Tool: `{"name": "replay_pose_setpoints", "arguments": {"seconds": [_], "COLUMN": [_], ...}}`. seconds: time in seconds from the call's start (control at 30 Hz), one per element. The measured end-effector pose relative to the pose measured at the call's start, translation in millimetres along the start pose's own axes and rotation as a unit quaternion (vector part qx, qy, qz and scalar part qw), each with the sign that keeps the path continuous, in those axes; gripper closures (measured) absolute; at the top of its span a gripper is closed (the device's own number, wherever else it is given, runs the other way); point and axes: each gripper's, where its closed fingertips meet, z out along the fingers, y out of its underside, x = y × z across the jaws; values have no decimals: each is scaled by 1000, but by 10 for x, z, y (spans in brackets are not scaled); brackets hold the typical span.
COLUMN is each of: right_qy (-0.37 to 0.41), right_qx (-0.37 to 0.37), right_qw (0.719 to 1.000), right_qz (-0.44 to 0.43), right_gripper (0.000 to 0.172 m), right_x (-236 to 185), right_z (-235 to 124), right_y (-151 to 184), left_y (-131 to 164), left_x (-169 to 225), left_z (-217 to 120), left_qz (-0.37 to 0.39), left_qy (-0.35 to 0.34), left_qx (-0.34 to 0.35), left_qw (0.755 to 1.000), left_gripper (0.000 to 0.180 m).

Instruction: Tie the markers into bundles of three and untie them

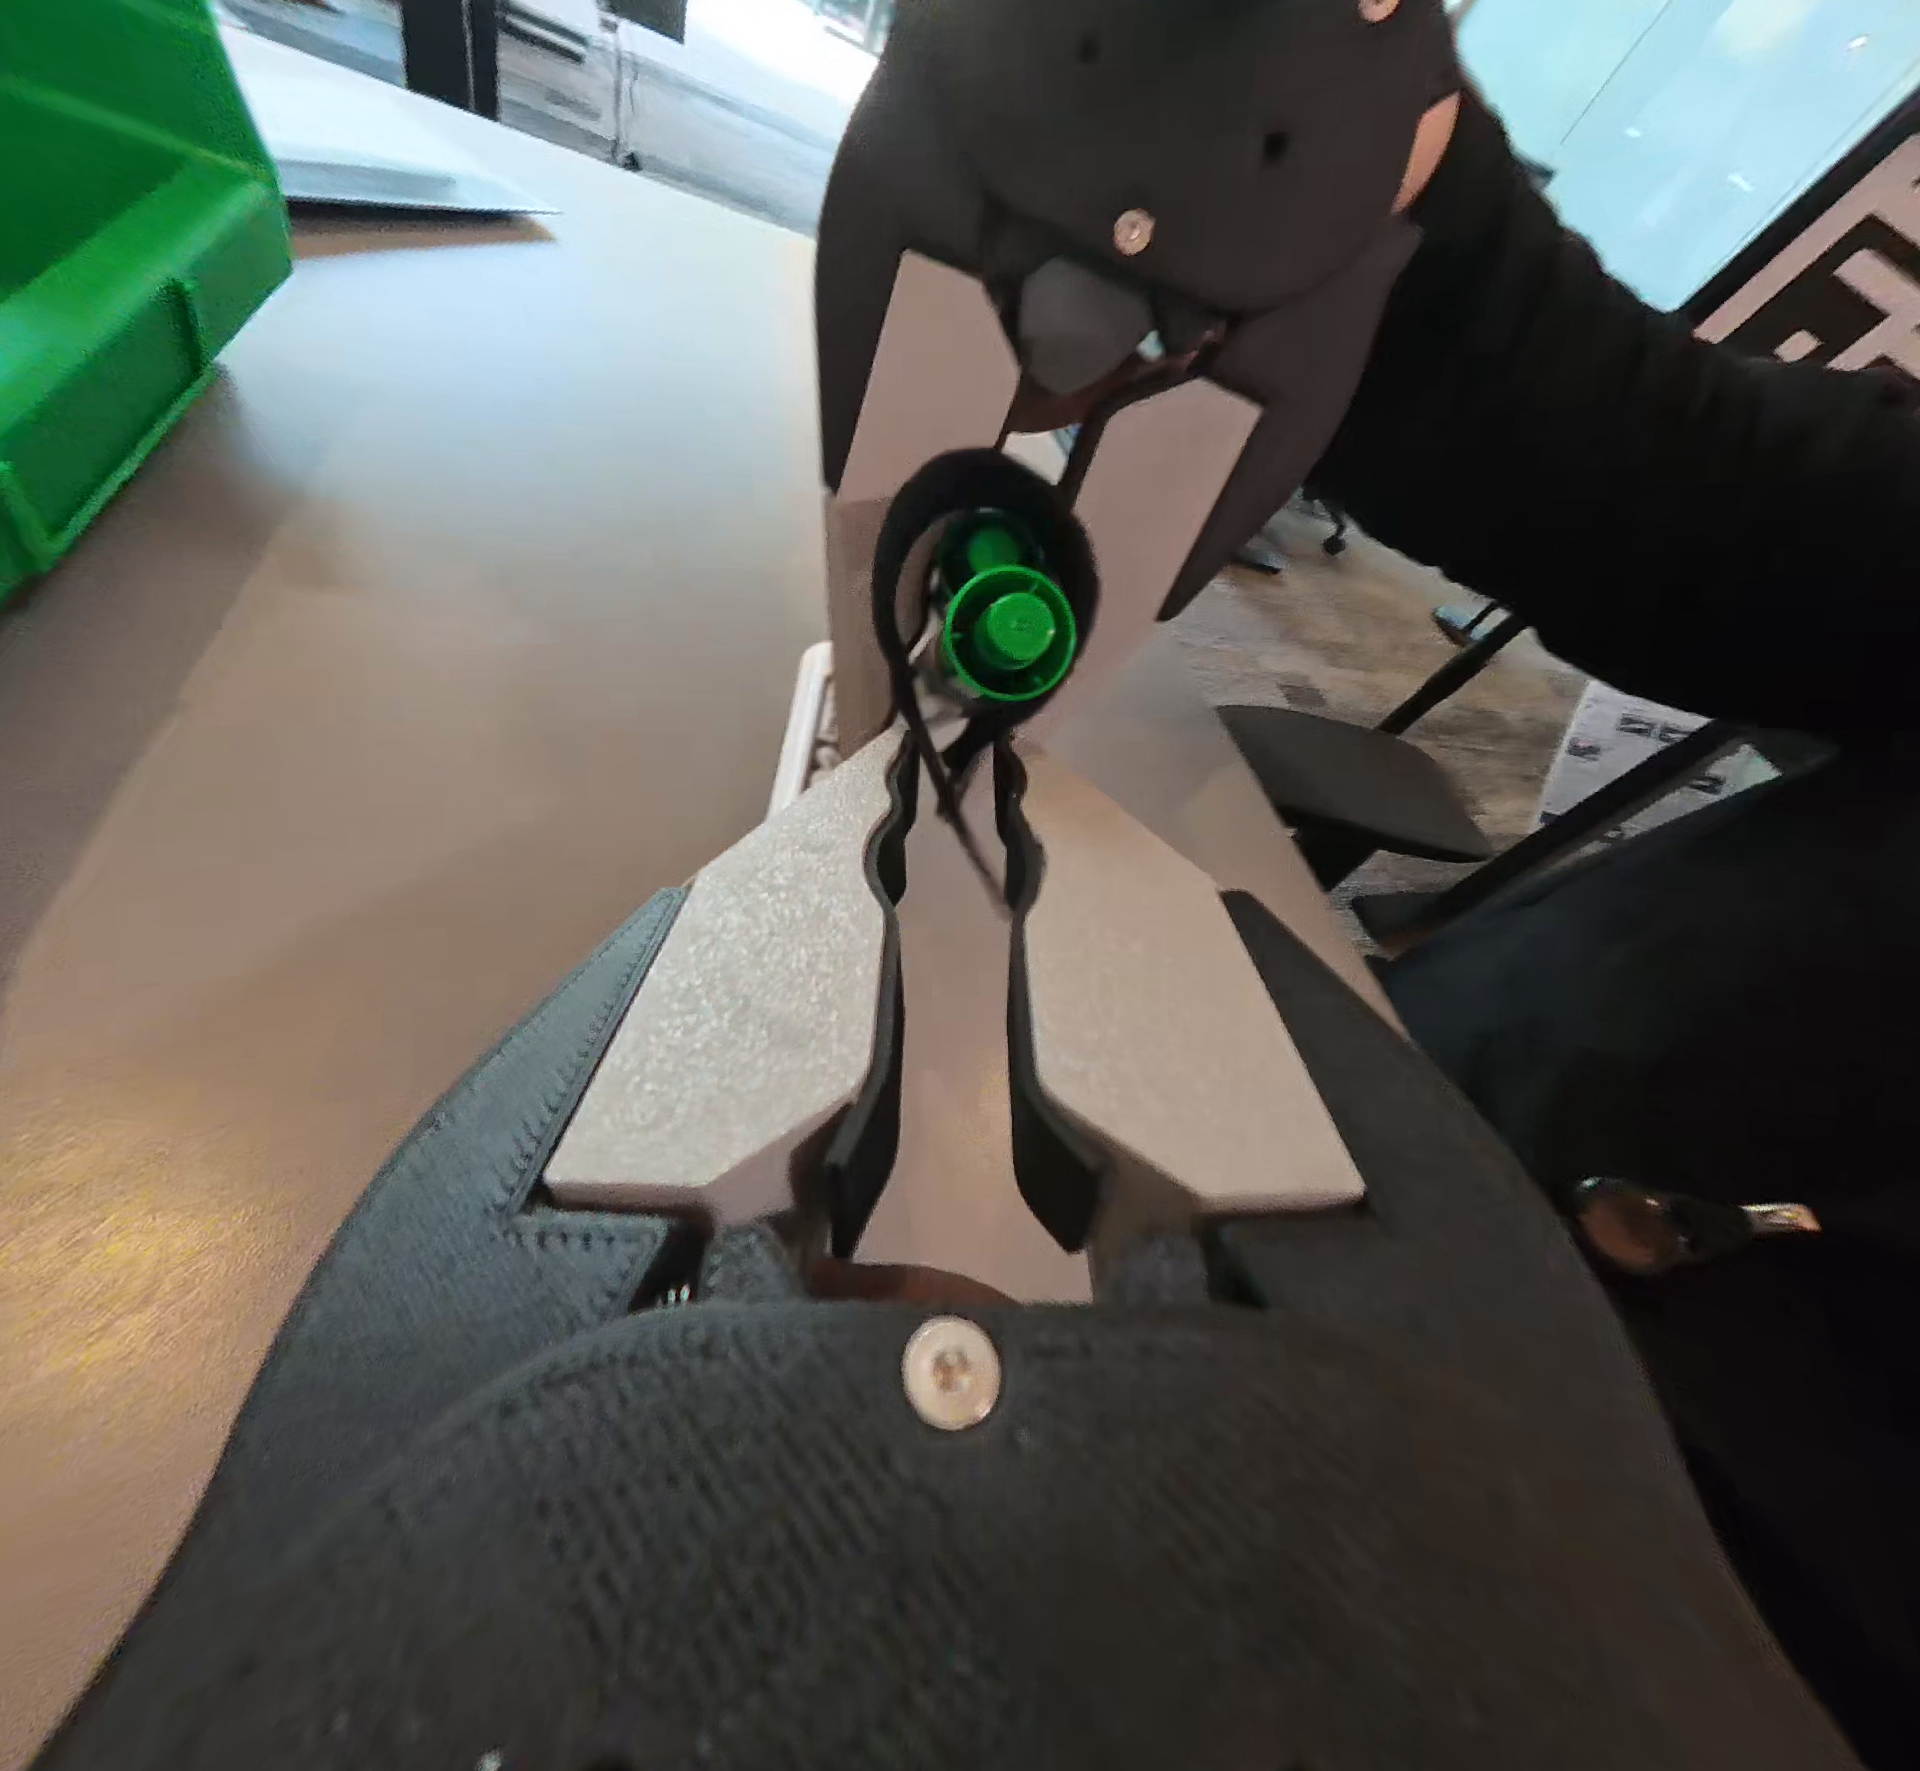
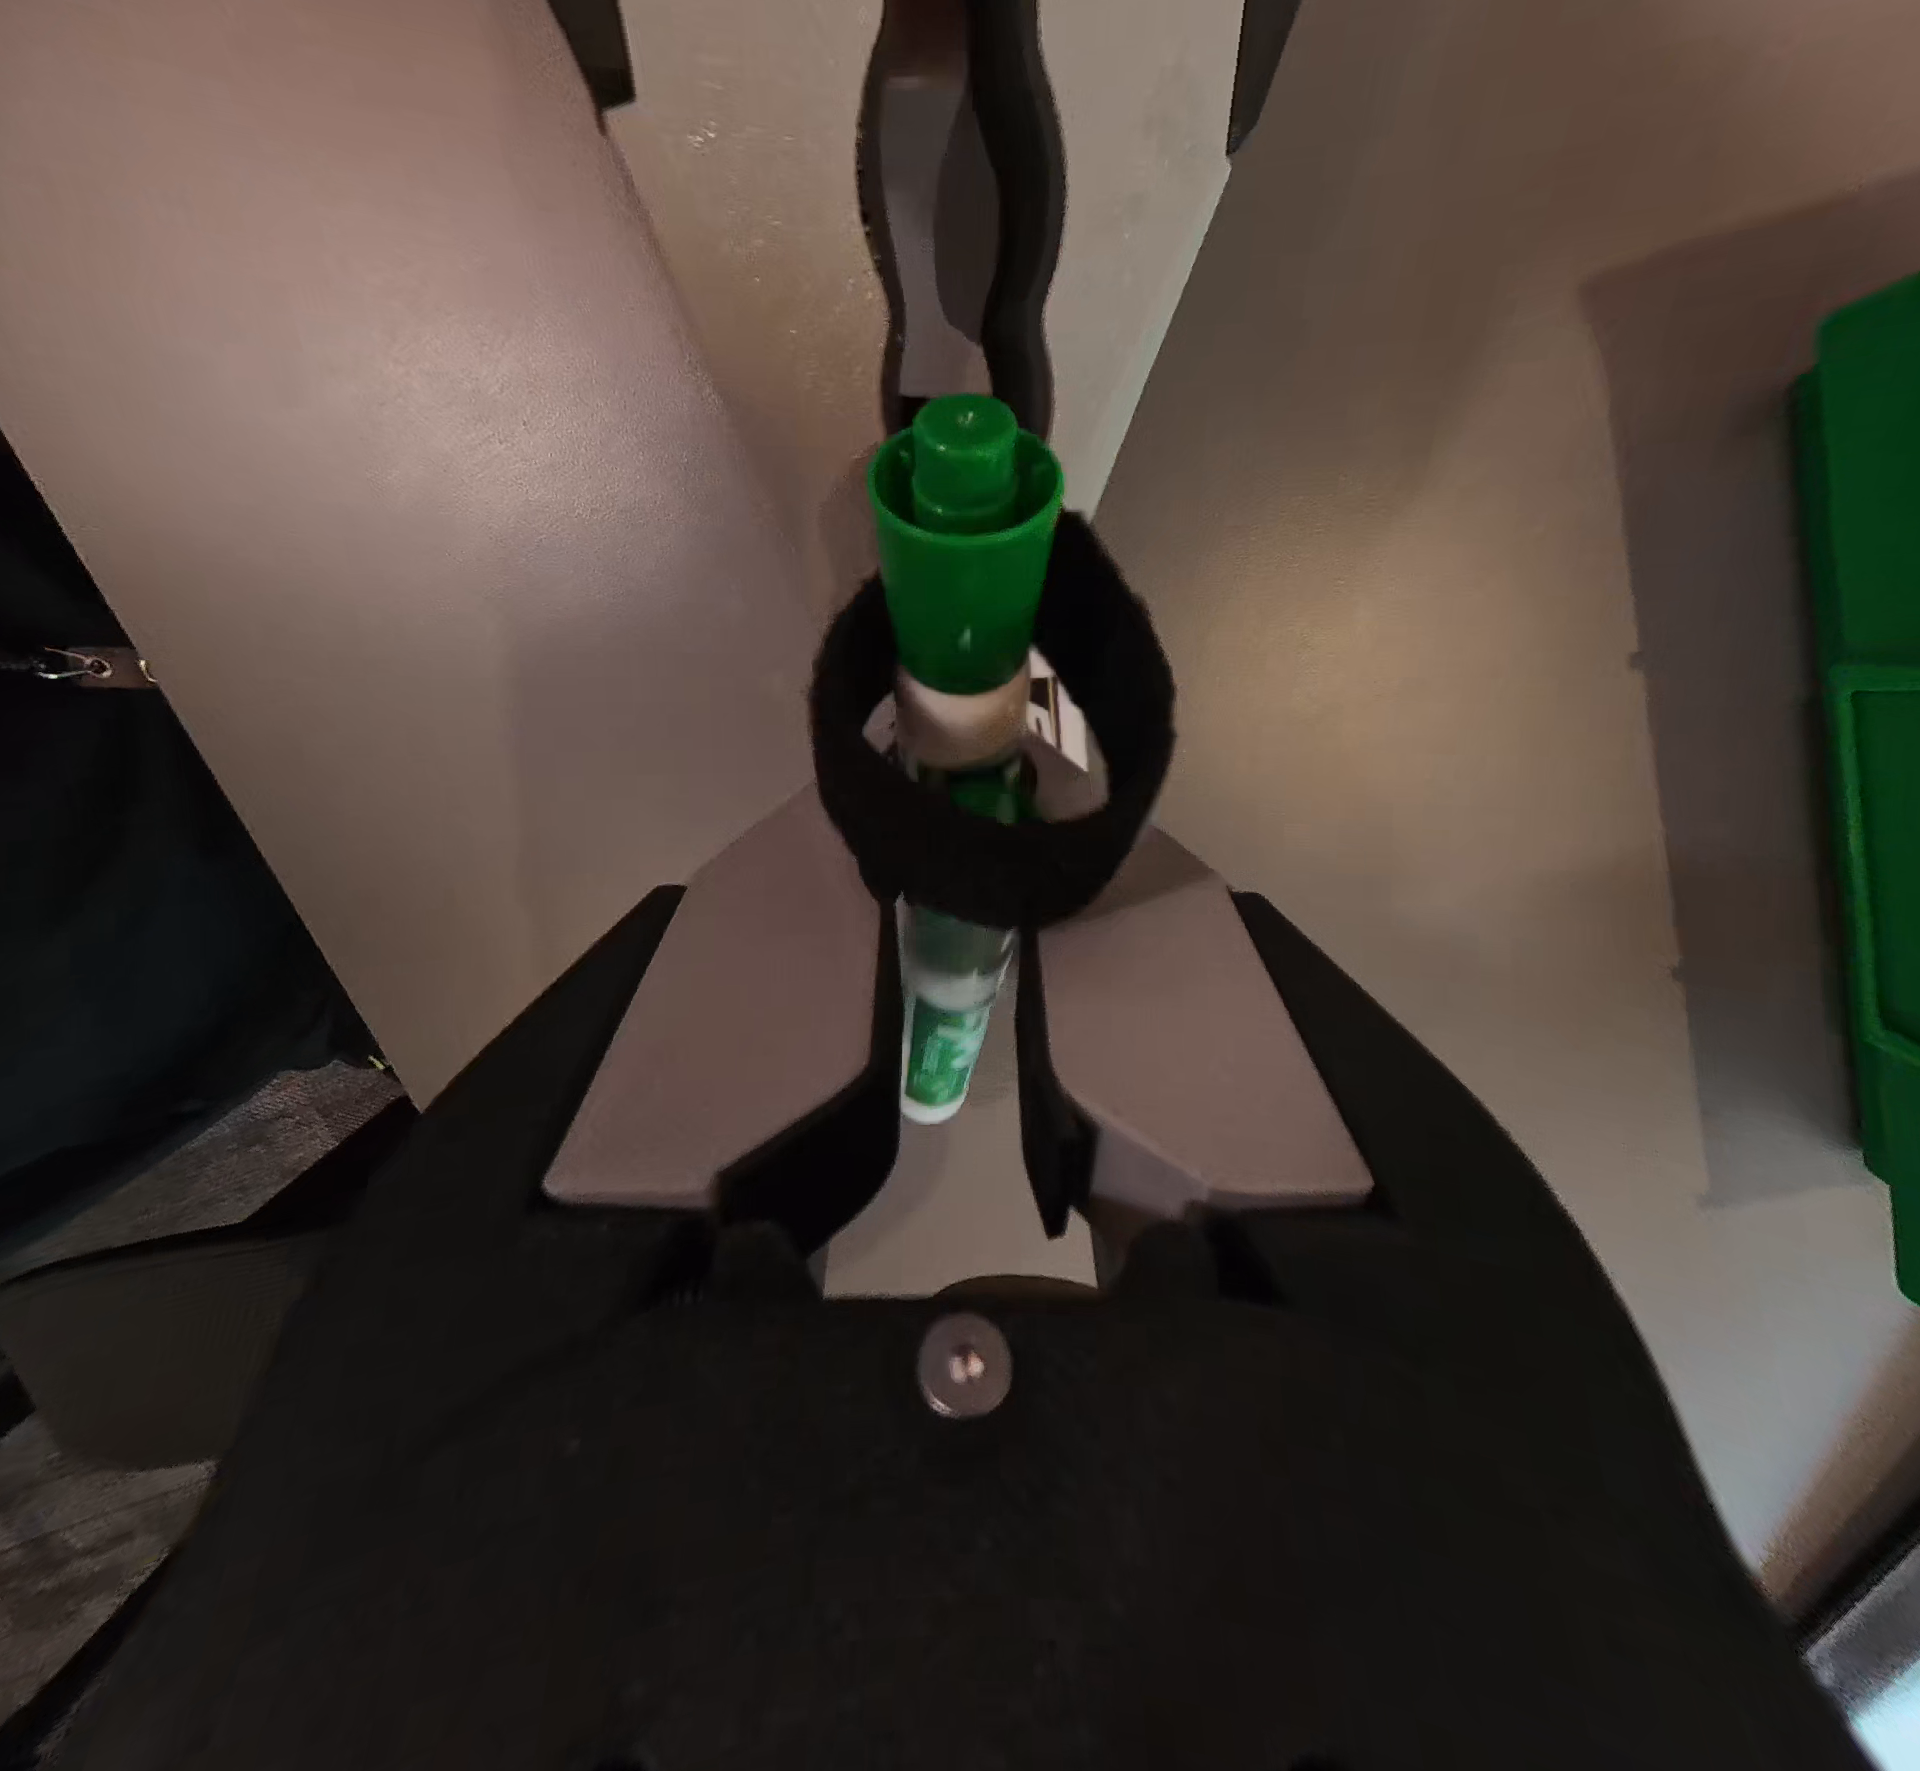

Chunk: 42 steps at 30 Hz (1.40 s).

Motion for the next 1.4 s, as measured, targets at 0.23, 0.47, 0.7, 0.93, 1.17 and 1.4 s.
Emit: {"name": "replay_pose_setpoints", "arguments": {"seconds": [0.23,0.47,0.7,0.93,1.17,1.4], "right_qy": [3,-4,20,50,47,86], "right_qx": [-21,-35,-56,-109,-102,-105], "right_qw": [1000,999,998,991,988,984], "right_qz": [19,30,-2,-59,-103,-111], "right_gripper": [158,158,158,158,156,138], "right_x": [53,155,250,355,231,300], "right_z": [102,160,140,165,177,123], "right_y": [145,154,53,-71,-398,-316], "left_y": [90,292,320,282,311,202], "left_x": [-202,-327,-362,-410,-300,-322], "left_z": [-94,-166,-508,-821,-828,-924], "left_qz": [26,27,30,-11,-54,-86], "left_qy": [-53,-87,-109,-116,-55,-33], "left_qx": [-24,-87,-63,-13,-10,37], "left_qw": [998,992,992,993,997,995], "left_gripper": [151,122,116,116,115,122]}}
